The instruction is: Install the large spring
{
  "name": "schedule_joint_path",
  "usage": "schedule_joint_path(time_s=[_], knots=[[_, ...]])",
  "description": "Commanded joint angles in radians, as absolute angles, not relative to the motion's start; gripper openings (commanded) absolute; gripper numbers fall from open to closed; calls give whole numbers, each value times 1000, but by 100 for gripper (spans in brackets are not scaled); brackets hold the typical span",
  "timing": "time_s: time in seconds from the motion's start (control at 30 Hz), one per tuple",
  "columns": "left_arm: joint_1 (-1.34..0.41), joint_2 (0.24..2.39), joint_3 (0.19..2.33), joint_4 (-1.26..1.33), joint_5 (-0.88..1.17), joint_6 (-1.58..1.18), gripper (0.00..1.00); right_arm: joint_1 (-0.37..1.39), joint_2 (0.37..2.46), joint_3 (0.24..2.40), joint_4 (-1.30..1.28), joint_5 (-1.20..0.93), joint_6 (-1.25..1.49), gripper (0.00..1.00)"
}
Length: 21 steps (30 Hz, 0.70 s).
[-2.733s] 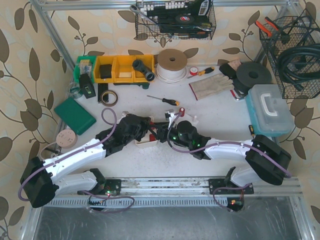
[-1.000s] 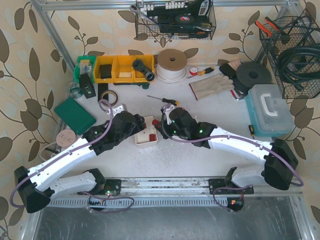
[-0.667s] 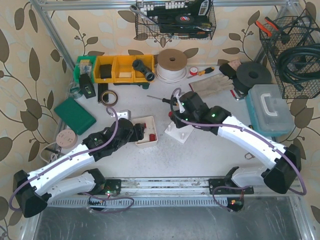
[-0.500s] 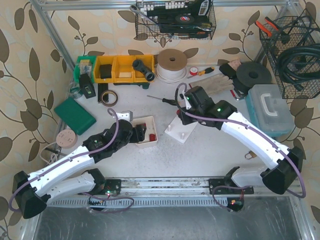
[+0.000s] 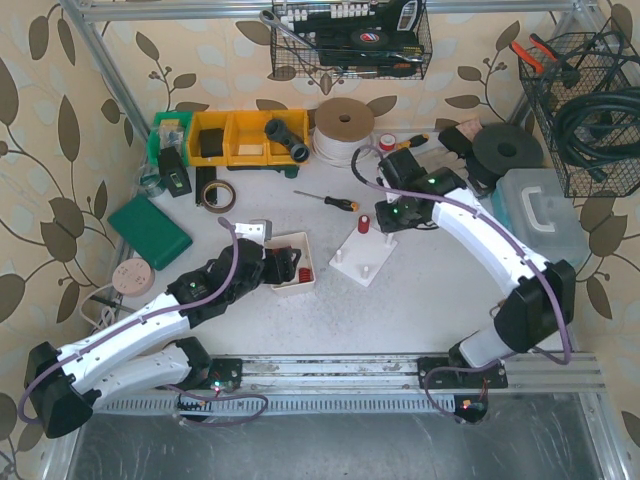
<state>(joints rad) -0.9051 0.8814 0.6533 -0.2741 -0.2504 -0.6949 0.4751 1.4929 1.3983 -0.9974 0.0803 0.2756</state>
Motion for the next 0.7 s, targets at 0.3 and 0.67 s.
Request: schedule_joint_path(time_s=[0.3,0.67], knots=[[-913,832,628,-189,-239,-683,82,408,1601,1479,-1105,129,170,0],[-913,833,623,-195,-256,-697,86,389,1724,1521,-1134,111,120,0]])
